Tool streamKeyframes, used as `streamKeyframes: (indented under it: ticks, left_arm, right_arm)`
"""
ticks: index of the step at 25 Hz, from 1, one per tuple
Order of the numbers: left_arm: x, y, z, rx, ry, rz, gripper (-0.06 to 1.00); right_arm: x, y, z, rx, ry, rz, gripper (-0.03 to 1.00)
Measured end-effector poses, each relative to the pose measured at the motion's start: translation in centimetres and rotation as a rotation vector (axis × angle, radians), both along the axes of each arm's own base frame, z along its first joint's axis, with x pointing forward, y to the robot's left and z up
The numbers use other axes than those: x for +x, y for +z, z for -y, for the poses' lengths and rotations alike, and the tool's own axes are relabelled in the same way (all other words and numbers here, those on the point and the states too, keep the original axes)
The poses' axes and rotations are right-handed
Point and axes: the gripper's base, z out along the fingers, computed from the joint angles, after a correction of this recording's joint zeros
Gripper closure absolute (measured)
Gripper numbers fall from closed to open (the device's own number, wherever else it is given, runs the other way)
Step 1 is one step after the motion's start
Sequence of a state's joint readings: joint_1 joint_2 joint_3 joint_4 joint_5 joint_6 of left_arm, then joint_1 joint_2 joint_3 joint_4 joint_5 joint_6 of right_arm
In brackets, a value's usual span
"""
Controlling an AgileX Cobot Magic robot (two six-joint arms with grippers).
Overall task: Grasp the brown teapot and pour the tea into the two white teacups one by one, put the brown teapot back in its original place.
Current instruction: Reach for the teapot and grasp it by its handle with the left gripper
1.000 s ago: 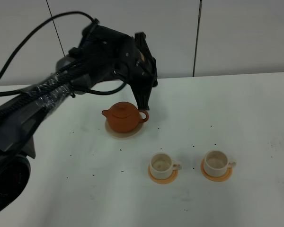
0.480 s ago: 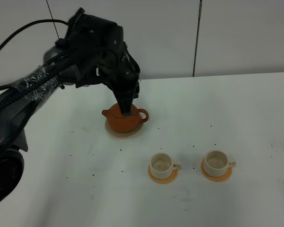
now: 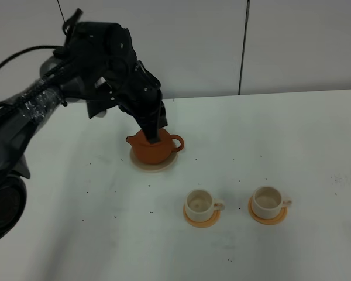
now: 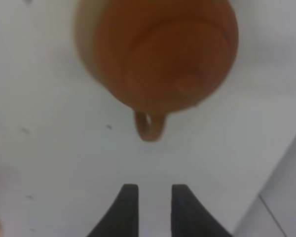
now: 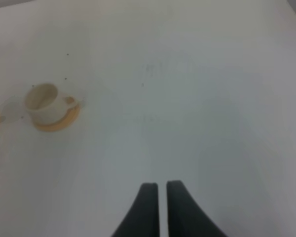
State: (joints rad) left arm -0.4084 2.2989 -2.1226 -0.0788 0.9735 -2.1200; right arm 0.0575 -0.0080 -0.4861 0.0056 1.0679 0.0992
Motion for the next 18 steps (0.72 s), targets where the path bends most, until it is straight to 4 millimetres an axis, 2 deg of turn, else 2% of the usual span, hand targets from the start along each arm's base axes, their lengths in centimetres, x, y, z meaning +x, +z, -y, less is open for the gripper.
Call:
streamKeyframes:
  ticks: [3,6,10,18]
  left_arm:
    - [0.9,-1.9,0.9,-0.078,0.017,0.014,0.69]
    - [1.0,-3.3,1.2,-0.077,0.018,-0.006,0.63]
    - [0.7,-3.6,1.0,-0.046,0.011,-0.045,0.59]
    - [0.8,-5.0,0.7,-0.006,0.006,-0.082,0.58]
  right_arm:
    - [0.0,0.0,0.0,0.0,0.0,0.0,0.94]
    - [0.0,0.0,0.0,0.0,0.0,0.0,0.94]
    - [0.0,0.0,0.0,0.0,0.0,0.0,0.94]
    - [0.0,0.0,0.0,0.0,0.0,0.0,0.94]
